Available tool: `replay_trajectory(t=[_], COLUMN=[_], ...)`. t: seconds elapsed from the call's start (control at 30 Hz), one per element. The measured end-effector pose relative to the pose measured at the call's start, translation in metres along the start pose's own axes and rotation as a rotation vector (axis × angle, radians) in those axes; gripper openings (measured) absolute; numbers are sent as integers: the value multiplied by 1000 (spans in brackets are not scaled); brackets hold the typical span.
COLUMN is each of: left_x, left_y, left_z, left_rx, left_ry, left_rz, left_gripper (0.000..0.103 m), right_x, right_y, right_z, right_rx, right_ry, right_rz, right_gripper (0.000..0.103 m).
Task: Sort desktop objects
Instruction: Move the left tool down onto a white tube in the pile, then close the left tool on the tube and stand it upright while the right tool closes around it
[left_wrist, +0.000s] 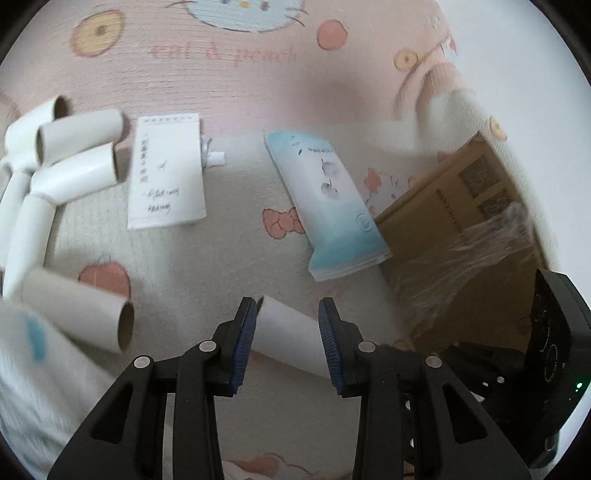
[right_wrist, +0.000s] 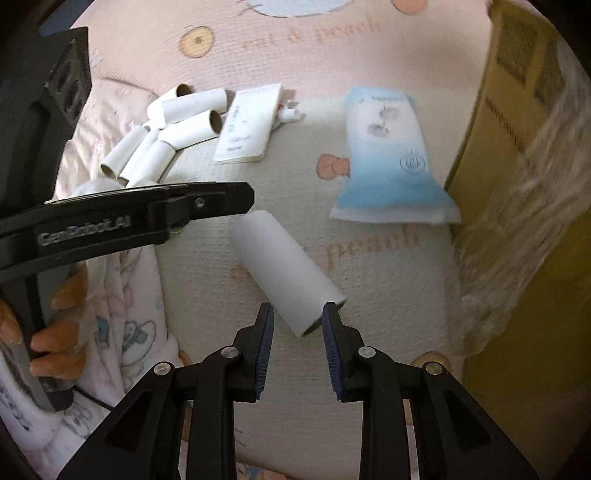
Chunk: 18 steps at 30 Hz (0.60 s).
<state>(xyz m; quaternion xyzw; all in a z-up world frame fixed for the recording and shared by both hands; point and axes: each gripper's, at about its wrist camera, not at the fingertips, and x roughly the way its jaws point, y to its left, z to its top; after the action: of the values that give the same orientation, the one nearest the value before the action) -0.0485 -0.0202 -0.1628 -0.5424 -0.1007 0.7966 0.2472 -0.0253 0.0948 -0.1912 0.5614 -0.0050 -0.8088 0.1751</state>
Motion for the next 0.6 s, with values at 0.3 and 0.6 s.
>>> replay_trajectory(t=[0.3, 0.6], left_x=[10, 37], left_y=[17, 37], left_z=[-12, -5], left_rx=[-225, -358], left_ry=[11, 48], left_rz=[-66, -145], left_gripper=[38, 39], right_x=[-2, 22], right_y=[16, 11], right_z=[-1, 11], right_rx=[-179, -228], right_ry=[-71, -10], right_rz=[-13, 3], right_gripper=[23, 24])
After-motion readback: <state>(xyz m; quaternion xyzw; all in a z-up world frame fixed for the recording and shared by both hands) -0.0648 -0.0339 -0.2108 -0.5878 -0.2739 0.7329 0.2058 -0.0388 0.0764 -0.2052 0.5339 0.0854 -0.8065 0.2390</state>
